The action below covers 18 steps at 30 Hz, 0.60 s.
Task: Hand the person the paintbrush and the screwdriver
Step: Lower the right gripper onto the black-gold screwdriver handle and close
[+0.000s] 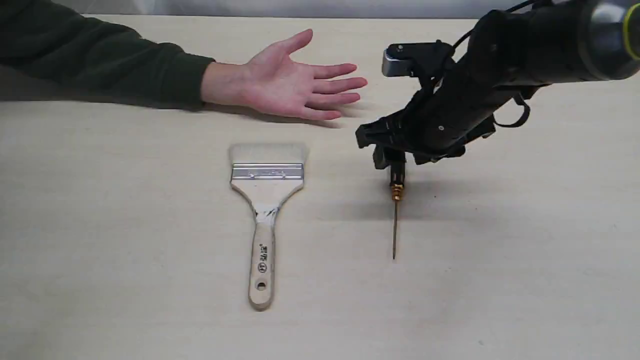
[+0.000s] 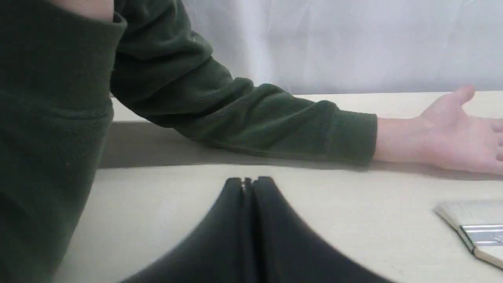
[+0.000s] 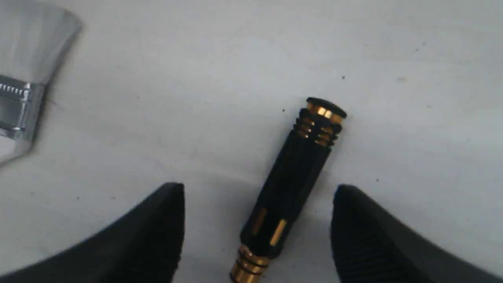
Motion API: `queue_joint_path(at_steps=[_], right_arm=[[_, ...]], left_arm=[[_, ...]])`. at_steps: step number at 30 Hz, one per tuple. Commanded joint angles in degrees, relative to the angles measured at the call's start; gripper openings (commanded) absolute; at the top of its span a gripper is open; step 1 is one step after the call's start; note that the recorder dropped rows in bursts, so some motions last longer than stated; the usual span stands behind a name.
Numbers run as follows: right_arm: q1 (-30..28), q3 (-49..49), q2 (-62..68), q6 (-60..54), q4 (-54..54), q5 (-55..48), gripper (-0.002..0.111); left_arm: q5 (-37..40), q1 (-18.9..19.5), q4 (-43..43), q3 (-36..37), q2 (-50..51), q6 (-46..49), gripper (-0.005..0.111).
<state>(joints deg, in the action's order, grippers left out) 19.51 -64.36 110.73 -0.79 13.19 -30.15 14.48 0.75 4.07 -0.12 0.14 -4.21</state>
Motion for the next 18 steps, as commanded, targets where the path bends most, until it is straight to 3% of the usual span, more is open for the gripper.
queue_joint_path(at_steps=[1, 11, 18], right_arm=[[0.02, -0.98, 2.3, 0.38, -0.45, -0.44, 0.053], [0.31, -4.66, 7.89, 5.19, -7.15, -4.74, 0.051], [1.82, -5.25, 9.71, 5.96, -12.55, -4.28, 0.011]], left_arm=[[-0.2, -0.11, -0.01, 0.12, -0.14, -0.12, 0.0], [-0.2, -0.11, -0.01, 0.12, -0.14, -0.12, 0.0], [-0.2, -0.11, -0.01, 0.12, -0.14, -0.12, 0.0]])
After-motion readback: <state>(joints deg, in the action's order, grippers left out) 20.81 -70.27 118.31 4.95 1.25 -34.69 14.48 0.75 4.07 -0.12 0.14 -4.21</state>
